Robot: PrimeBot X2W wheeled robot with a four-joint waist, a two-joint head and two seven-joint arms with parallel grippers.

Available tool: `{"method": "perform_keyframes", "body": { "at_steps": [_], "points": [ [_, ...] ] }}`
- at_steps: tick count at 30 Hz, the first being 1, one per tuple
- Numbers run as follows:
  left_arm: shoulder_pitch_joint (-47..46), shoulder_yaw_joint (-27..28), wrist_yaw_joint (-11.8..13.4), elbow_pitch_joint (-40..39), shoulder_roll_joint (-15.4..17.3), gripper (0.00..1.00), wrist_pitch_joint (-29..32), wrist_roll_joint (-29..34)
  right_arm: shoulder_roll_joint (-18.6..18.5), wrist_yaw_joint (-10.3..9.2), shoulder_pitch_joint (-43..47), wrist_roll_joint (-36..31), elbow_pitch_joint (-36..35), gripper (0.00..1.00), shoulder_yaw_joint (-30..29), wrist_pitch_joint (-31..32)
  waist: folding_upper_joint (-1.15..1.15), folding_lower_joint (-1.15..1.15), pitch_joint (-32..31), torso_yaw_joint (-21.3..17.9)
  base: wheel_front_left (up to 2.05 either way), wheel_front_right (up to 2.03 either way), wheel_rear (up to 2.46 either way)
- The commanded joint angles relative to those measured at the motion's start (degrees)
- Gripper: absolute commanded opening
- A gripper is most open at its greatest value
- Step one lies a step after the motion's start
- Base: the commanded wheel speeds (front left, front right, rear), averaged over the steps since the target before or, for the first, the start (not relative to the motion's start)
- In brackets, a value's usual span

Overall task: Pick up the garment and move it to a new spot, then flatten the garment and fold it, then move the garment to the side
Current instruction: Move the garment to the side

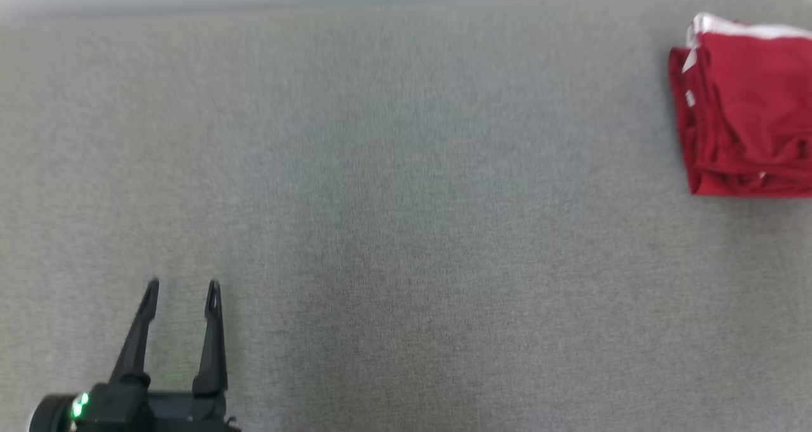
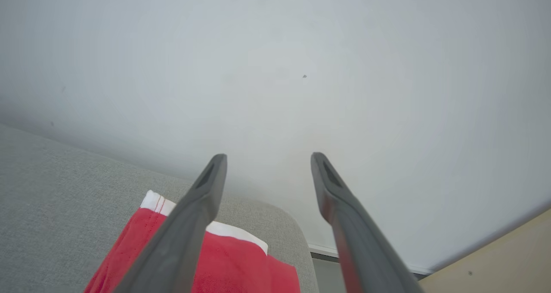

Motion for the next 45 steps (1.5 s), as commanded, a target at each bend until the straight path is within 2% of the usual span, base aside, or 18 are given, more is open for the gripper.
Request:
{"method": "perform_keyframes", "body": {
  "at_steps": [1, 4, 9, 12, 13, 20, 29, 34, 40, 45],
  "points": [
    [1.5, 0.5, 0.1, 0.8, -0.3, 1.00, -0.2, -0.5, 1.7, -0.14, 2.4, -0.6, -2.8, 1.00, -3.8, -0.3, 0.00, 0.01, -5.5, 0.5, 0.00, 0.00, 0.00],
    [3.3, 1.6, 0.1, 1.8, -0.4, 1.00, -0.2, -0.5, 4.9, -0.14, 10.0, -3.1, -9.6, 1.00, -11.9, -0.3, 0.00, 0.01, -8.3, 0.7, 0.00, 0.00, 0.00],
    [6.0, 2.8, 0.1, 2.6, -0.8, 1.00, -0.2, -0.3, 13.4, -0.14, 23.1, -9.7, -20.0, 1.00, -23.9, -0.4, 0.00, 0.01, -11.7, 1.1, 0.00, 0.00, 0.00],
    [6.5, 3.1, 0.1, 3.2, -0.9, 1.00, -0.2, -0.1, 18.5, -0.14, 30.5, -13.2, -25.1, 1.00, -28.3, -0.4, 0.00, 0.01, -13.3, 1.7, 0.00, 0.00, 0.00],
    [6.5, 3.1, 0.1, 3.2, -0.9, 1.00, -0.2, -0.1, 18.5, -0.14, 30.5, -13.2, -25.1, 1.00, -28.3, -0.4, 0.00, 0.01, -13.3, 1.7, 0.00, 0.00, 0.00],
    [7.6, 2.1, 0.4, 3.6, -1.3, 1.00, -0.2, 0.7, 27.9, -0.14, 46.2, -18.3, -36.4, 1.00, -37.4, -0.4, 0.00, 0.01, -16.9, 4.0, 0.00, 0.00, 0.00],
    [8.5, 1.6, 0.4, 5.6, -1.5, 1.00, -0.2, 1.0, 35.6, -0.14, 63.2, -22.5, -45.7, 1.00, -42.9, -0.4, 0.00, 0.01, -19.2, 5.2, 0.00, 0.00, 0.00],
    [9.5, 2.2, 0.8, 6.4, -1.5, 1.00, -0.2, 1.3, 38.2, -0.13, 69.9, -24.7, -48.2, 1.00, -43.8, -0.4, 0.00, 0.01, -19.9, 5.3, 0.00, 0.00, 0.00],
    [10.5, 2.5, 0.6, 6.6, -1.5, 1.00, -0.2, 0.8, 40.0, -0.13, 72.7, -24.9, -49.2, 1.00, -44.2, -0.4, 0.00, 0.01, -20.4, 4.9, 0.00, 0.00, 0.00],
    [10.5, 2.2, 0.4, 7.1, -1.5, 1.00, -0.2, 0.5, 40.5, -0.14, 72.9, -23.6, -48.0, 1.00, -41.2, -0.4, 0.00, 0.01, -20.5, 4.7, 0.00, 0.00, 0.00]
  ]
}}
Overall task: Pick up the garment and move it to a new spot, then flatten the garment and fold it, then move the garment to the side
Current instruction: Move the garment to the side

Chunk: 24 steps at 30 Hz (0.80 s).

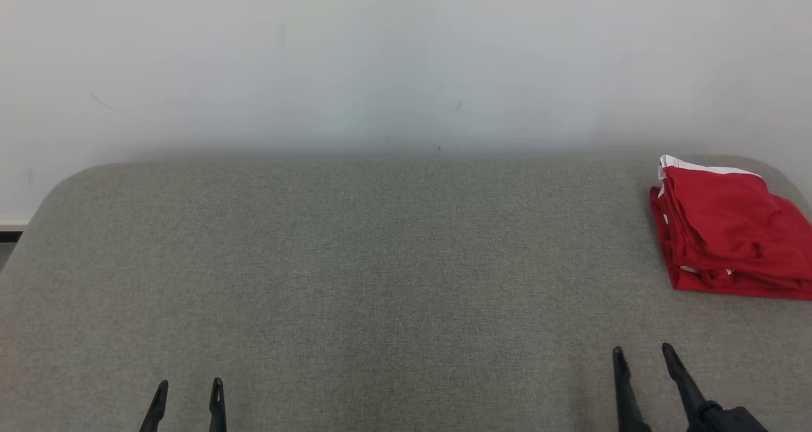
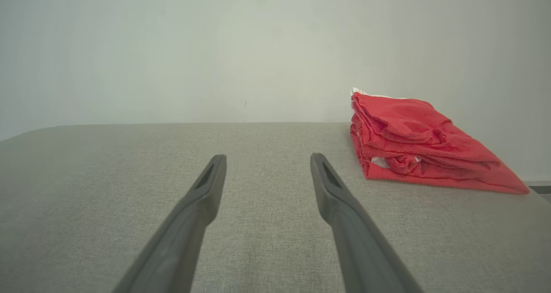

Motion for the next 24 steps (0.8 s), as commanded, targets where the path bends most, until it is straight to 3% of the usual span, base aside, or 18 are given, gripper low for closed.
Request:
{"method": "perform_keyframes", "body": {
  "at_steps": [1, 24],
  "points": [
    [0.7, 0.0, -0.1, 0.3, -0.1, 1.00, -0.2, -0.4, 0.4, -0.13, 0.4, 0.5, 0.5, 1.00, 1.0, -0.2, 0.00, 0.00, -0.1, 0.1, 0.00, 0.00, 0.00],
    [0.9, -0.5, -0.4, 0.6, -0.1, 1.00, -0.2, -1.7, 0.8, -0.12, 0.3, 2.1, 2.0, 1.00, 2.9, -0.2, 0.00, 0.00, -0.3, 0.9, 0.00, 0.00, 0.00]
  ]
}}
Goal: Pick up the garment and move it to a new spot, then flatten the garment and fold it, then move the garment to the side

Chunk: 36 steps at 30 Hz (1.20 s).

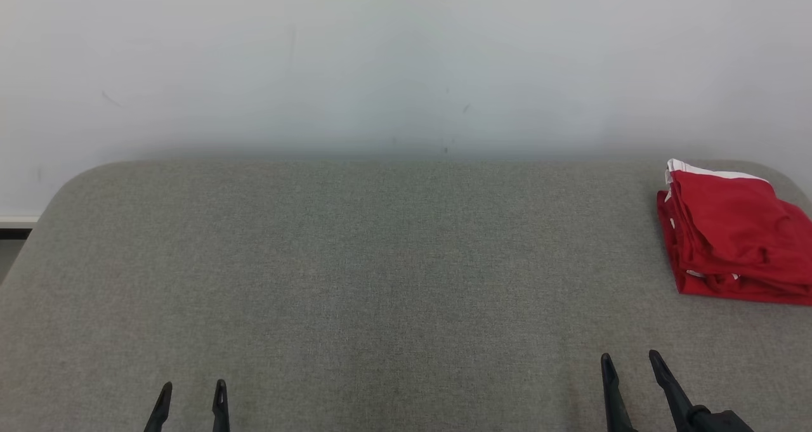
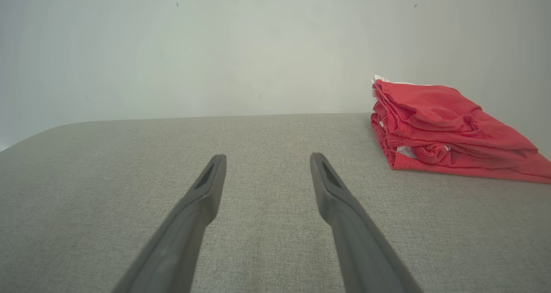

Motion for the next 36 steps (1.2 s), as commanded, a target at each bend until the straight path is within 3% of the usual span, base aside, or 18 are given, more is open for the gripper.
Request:
{"method": "perform_keyframes", "body": {
  "at_steps": [1, 25, 26, 32, 36],
  "points": [
    [0.9, 0.1, -0.1, 0.0, 0.0, 1.00, -0.2, -0.7, 0.1, -0.13, 0.4, 0.6, 0.1, 1.00, 0.0, -0.2, 0.00, 0.00, 0.0, 0.0, 0.00, 0.00, 0.00],
    [0.6, 0.2, -0.1, 0.3, 0.1, 1.00, -0.2, -0.7, 0.2, -0.14, -0.2, 0.6, 0.6, 1.00, 0.1, -0.2, 0.00, 0.00, 0.8, 0.3, 0.00, 0.00, 0.00],
    [0.0, 0.1, 0.0, 0.4, 0.1, 0.00, 0.0, -0.9, 0.0, 0.00, -0.1, 0.4, 0.6, 0.00, 0.1, 0.0, 0.00, 0.00, 0.8, 0.3, 0.00, 0.00, 0.00],
    [0.0, -0.1, -0.2, 3.0, -0.2, 0.00, 0.1, -1.2, 0.1, 0.00, 0.4, 0.6, 3.3, 0.00, 0.0, 0.5, 0.00, 0.00, 0.9, 0.3, 0.00, 0.00, 0.00],
    [-0.6, -0.7, -0.1, 3.0, -0.2, 0.00, 0.6, -6.2, 0.1, 0.00, -0.6, 5.3, 3.6, 0.00, -1.1, 2.5, 0.00, 0.00, 0.9, 0.2, 0.00, 0.00, 0.00]
  ]
}}
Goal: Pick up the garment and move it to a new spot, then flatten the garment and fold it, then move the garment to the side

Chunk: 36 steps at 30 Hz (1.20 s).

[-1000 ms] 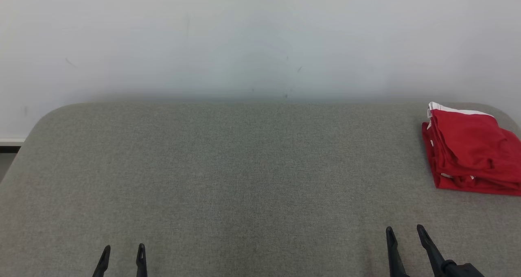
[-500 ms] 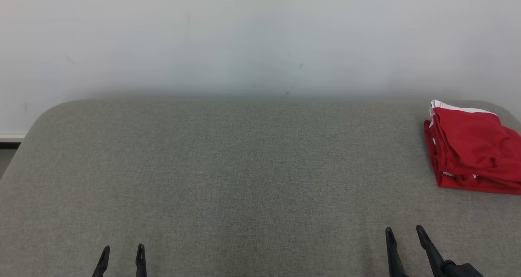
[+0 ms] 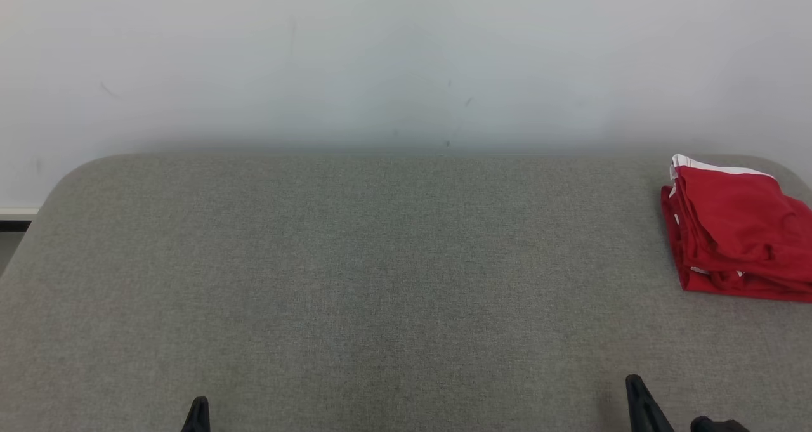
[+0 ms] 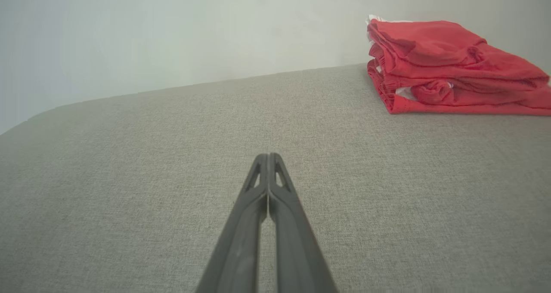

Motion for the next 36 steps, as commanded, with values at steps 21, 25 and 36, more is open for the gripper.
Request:
{"method": "perform_keyframes", "body": {
  "at_steps": [21, 25, 36],
  "points": [
    [-4.2, -2.9, 0.0, -0.2, 0.2, 0.00, 2.1, -23.7, 0.0, -0.03, -5.0, 22.7, -0.1, 0.00, -5.3, 9.0, -0.01, 0.00, 0.3, -0.3, 0.00, 0.00, 0.00],
    [-4.9, -3.4, 0.0, -0.1, 0.2, 0.00, 2.4, -27.4, 0.0, -0.03, -5.7, 26.3, 0.1, 0.00, -6.1, 10.5, -0.01, 0.00, 0.4, -0.4, 0.00, 0.00, 0.00],
    [-6.2, -4.6, 0.1, 0.1, 0.2, 0.00, 3.3, -36.9, 0.0, -0.04, -7.4, 35.2, 0.4, 0.00, -8.2, 14.2, -0.01, 0.00, 0.5, -0.6, 0.00, 0.00, 0.00]
  ]
}}
